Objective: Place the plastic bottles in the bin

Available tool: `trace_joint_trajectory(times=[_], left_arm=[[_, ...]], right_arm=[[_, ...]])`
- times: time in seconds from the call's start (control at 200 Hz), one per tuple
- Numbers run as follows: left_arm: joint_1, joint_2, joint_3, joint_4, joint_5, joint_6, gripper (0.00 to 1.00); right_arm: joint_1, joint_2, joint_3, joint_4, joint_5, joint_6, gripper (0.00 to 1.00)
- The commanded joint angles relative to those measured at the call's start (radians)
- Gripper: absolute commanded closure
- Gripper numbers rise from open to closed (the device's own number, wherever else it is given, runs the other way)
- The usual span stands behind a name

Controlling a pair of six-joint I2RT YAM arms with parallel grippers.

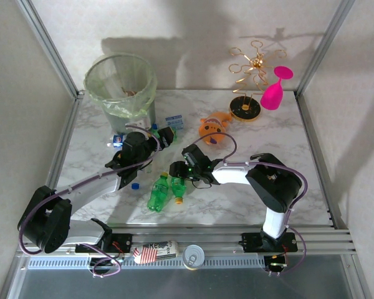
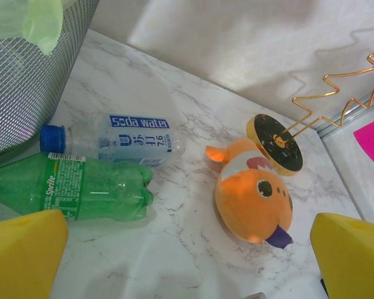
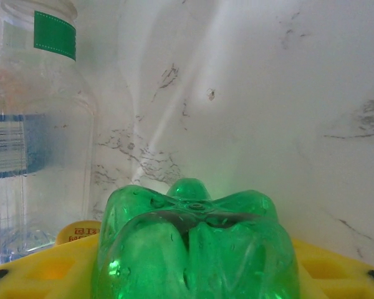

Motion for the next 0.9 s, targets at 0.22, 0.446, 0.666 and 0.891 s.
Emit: trace_joint_trajectory(times=[0.22,0.446,0.666,0.891], left_arm=[[-0.009,0.029,0.023,0.044,0.114,-0.027,0.00],[-0.052,0.086,0.063,0.104,0.244,0.000,0.00],[-0.118,0.144,0.110,0.155,0.353,0.057,0.01],[-0.170,0.213,0.169,0.147,0.492,0.108,0.00]], right_arm=[[-0.110,-0.213,-0.090,0.057,0.023,-0.057,0.45],[-0.218,-0.404,-0.075,-0.015,0.136,-0.194,0.45],[-0.308,-0.519,-0.061,-0.025,0.227,-0.270,0.45],[-0.361,-0.576,-0.029,-0.011,0.237,-0.303,0.45]])
